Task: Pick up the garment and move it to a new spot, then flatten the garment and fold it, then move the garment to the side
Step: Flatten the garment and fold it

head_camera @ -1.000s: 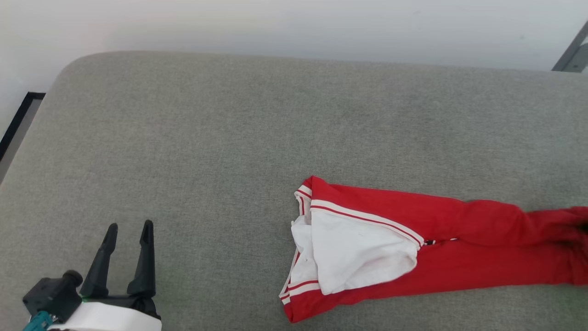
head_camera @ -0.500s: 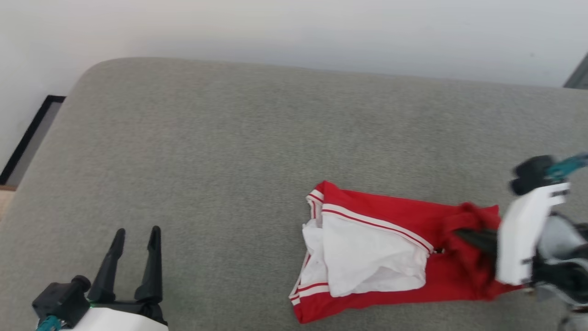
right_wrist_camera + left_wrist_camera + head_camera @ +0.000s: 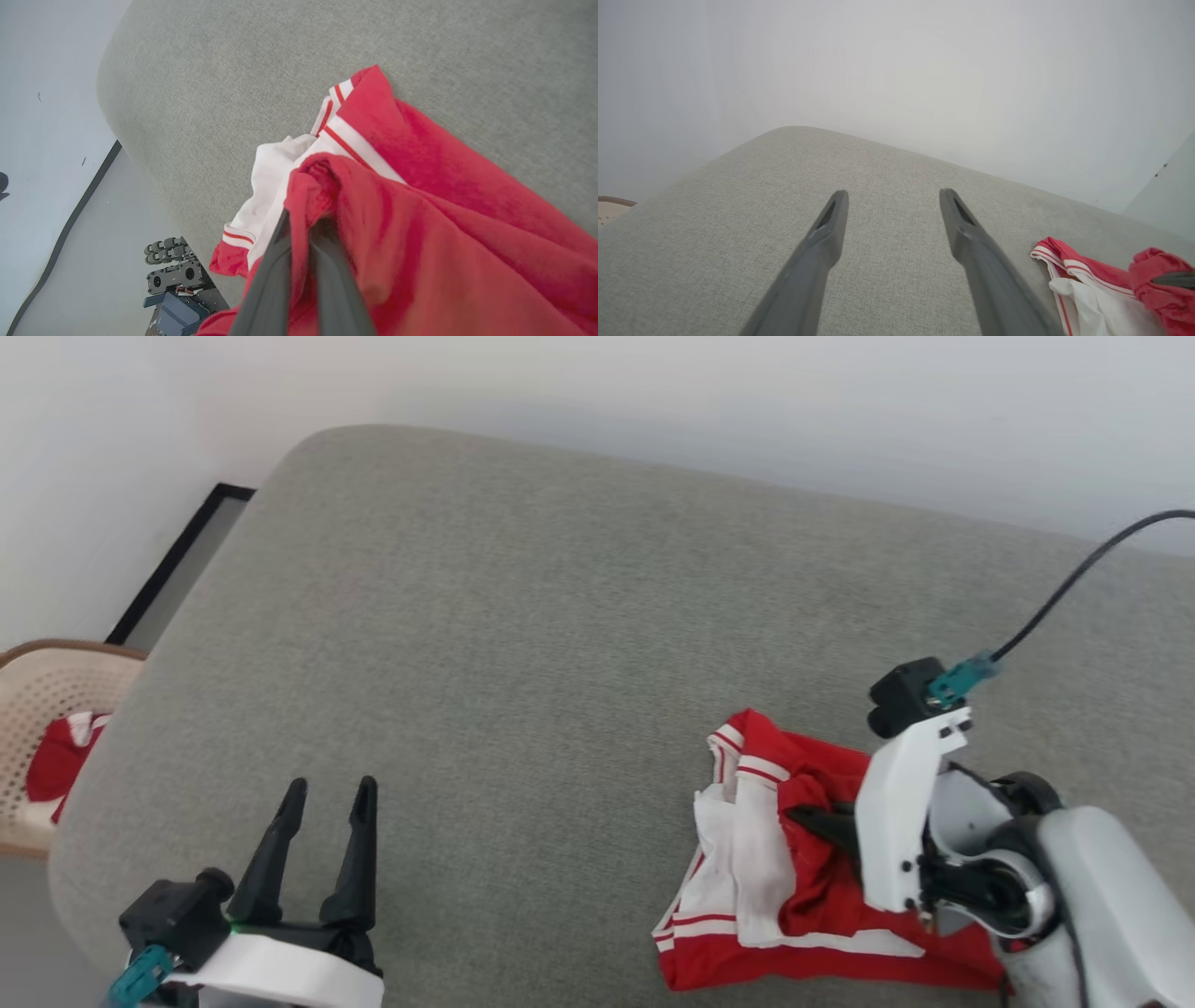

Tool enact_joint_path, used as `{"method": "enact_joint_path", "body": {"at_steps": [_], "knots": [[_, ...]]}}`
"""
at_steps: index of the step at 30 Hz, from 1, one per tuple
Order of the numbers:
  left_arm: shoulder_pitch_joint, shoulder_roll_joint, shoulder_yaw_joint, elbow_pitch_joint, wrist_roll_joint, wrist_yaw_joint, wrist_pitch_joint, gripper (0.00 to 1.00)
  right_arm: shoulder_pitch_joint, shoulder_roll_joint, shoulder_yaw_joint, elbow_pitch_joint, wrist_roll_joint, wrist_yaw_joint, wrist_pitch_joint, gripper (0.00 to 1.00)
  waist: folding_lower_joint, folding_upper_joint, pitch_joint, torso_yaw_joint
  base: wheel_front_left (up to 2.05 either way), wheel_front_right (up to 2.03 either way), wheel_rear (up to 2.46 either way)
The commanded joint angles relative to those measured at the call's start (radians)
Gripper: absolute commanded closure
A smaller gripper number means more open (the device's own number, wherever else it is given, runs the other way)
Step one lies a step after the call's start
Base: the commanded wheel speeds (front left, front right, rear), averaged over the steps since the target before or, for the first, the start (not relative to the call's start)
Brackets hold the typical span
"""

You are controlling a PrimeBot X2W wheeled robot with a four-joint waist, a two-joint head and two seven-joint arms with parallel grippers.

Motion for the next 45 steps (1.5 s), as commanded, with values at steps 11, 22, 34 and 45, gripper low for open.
{"method": "enact_joint_path", "body": {"at_steps": [11,22,34,45], "knots": [[-0.024,-0.004,0.007,0.001,-0.022,-0.005,-0.005,0.0,-0.095,0.01,0.101,0.147,0.034,0.0,-0.121,0.0,0.0,-0.0001,0.004,0.01,0.0,0.0,0.0],[0.012,0.016,0.045,-0.019,-0.025,-0.005,-0.005,0.0,-0.096,-0.053,0.045,0.036,0.08,0.0,-0.212,0.0,0.0,-0.0001,-0.026,-0.094,0.0,0.0,0.0],[0.062,0.025,0.091,-0.043,0.007,-0.006,-0.005,0.0,0.05,-0.105,-0.125,-0.083,-0.01,0.0,-0.473,0.0,0.0,-0.0001,-0.076,-0.209,0.0,0.0,0.0],[0.134,0.03,0.129,-0.065,0.051,-0.005,-0.005,0.0,0.25,-0.101,-0.22,-0.082,-0.189,0.0,-0.831,0.0,0.0,-0.0001,-0.136,-0.291,0.0,0.0,0.0]]}}
